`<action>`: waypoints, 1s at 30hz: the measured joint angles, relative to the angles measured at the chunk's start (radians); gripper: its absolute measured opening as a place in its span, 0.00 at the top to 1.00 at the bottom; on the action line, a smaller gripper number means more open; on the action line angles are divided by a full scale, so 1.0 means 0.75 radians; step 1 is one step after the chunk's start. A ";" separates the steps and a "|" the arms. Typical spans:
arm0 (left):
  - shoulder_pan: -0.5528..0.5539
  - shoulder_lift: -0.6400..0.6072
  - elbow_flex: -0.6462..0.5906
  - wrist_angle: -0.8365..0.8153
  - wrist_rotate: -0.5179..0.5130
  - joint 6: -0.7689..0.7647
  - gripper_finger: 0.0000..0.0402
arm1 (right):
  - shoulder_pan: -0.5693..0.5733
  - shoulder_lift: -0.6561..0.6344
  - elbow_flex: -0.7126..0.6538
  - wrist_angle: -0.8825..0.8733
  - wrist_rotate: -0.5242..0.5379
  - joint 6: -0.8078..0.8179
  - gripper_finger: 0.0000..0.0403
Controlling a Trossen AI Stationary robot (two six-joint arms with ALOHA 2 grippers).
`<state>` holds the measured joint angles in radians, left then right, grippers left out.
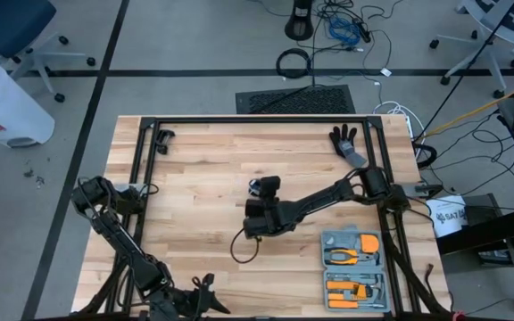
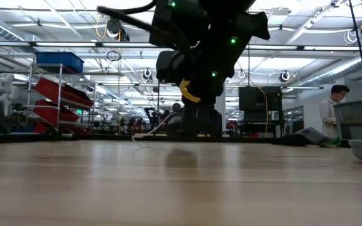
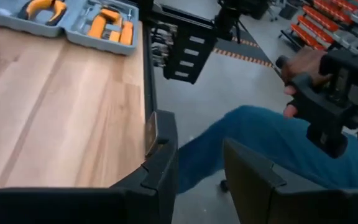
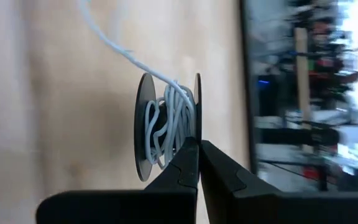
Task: Coil cords
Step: Coil the white cable wire onto the spool
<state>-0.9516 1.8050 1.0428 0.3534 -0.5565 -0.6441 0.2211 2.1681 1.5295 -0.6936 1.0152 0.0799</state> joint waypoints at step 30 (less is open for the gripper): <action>-0.006 -0.001 0.001 -0.006 0.154 0.112 0.67 | 0.040 -0.007 0.000 -0.083 -0.357 0.100 0.66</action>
<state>-0.9562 1.8046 1.0431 0.3492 -0.4410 -0.5602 0.2512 2.1626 1.5295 -0.7560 0.7476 0.1550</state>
